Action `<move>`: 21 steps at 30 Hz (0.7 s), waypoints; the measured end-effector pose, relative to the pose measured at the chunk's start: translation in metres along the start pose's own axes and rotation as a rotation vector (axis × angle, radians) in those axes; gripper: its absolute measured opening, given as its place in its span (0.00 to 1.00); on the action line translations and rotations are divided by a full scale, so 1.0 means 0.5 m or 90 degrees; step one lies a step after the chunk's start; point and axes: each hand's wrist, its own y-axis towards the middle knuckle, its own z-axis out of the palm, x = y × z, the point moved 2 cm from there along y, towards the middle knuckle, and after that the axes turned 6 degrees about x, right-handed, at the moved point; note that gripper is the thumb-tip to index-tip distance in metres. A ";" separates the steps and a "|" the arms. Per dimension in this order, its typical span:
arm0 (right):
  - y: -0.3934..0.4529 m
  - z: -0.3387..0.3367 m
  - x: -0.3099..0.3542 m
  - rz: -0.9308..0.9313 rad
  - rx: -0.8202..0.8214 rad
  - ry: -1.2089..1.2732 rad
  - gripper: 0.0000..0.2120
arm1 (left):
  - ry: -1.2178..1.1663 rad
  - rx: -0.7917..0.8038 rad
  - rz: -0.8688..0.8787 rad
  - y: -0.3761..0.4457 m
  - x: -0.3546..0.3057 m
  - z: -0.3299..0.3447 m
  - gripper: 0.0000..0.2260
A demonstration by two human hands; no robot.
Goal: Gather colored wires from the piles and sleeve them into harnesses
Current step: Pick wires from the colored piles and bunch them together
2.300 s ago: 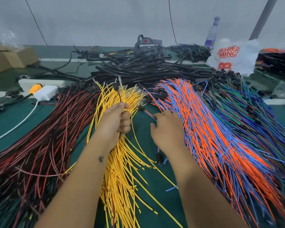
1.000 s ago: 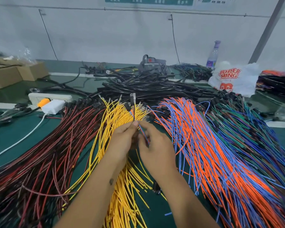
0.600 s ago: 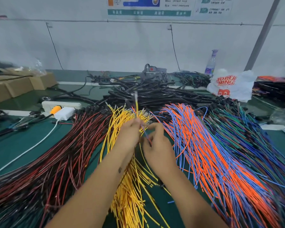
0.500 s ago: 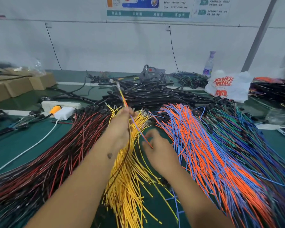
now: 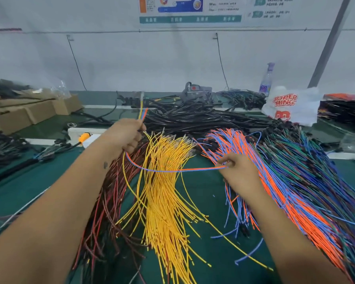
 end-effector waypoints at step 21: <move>-0.050 -0.273 -0.186 0.016 -0.004 -0.217 0.06 | -0.445 0.195 0.031 0.024 -0.037 0.535 0.16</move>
